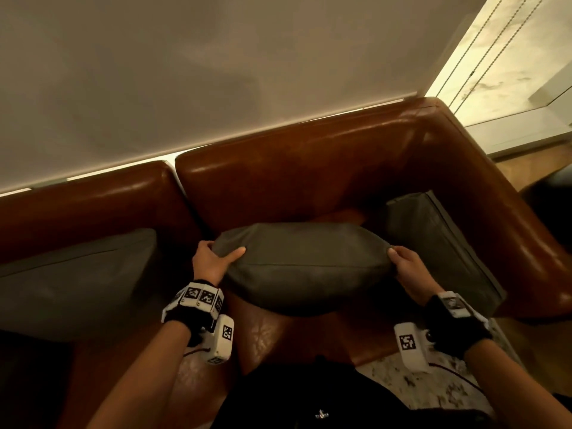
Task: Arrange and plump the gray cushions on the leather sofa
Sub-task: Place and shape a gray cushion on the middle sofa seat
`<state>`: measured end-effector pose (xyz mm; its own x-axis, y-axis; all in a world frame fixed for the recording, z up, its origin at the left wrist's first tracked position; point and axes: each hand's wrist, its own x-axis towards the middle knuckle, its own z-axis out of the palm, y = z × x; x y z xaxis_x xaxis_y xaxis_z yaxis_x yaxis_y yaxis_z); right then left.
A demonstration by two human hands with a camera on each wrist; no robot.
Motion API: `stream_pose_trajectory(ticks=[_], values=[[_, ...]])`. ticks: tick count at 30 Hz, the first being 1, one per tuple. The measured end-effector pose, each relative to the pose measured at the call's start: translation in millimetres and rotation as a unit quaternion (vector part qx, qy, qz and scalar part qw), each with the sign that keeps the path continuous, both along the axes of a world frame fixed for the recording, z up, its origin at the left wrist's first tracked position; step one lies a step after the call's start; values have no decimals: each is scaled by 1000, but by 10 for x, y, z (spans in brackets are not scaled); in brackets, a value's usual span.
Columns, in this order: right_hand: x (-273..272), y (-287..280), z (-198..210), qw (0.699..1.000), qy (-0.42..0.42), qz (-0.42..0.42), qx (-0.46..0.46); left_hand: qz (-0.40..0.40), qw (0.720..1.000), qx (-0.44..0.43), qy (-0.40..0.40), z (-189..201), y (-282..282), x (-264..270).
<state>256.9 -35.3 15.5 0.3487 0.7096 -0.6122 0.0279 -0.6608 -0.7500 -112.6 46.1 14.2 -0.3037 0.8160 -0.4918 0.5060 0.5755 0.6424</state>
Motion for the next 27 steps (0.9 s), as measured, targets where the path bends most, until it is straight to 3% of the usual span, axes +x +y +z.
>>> stream_pose_trajectory(ticks=[2, 4, 8, 12, 19, 21, 24, 27], values=[[-89, 79, -146, 984, -146, 93, -50, -9, 1000, -23, 8, -25, -119, -8], [-156, 101, -237, 969, -190, 138, -78, -10, 999, -48, -11, -111, -230, -54], [-251, -19, -218, 974, -192, 118, -33, -30, 999, -9, 12, -154, -280, -140], [-228, -89, -210, 961, -240, 137, 9, -1, 1000, 1, 26, -162, -247, -309], [-293, 61, -138, 964, -261, 47, -40, 78, 996, 32, 12, -89, -315, -247], [-281, 86, -135, 963, -258, 37, -74, 49, 997, 39, 45, -71, -363, -215], [-348, 122, -80, 928, -343, 102, -107, -3, 998, 45, 51, -60, -376, -240], [-783, 195, -14, 875, -423, 236, -24, 12, 997, 68, 35, -58, -360, -59]])
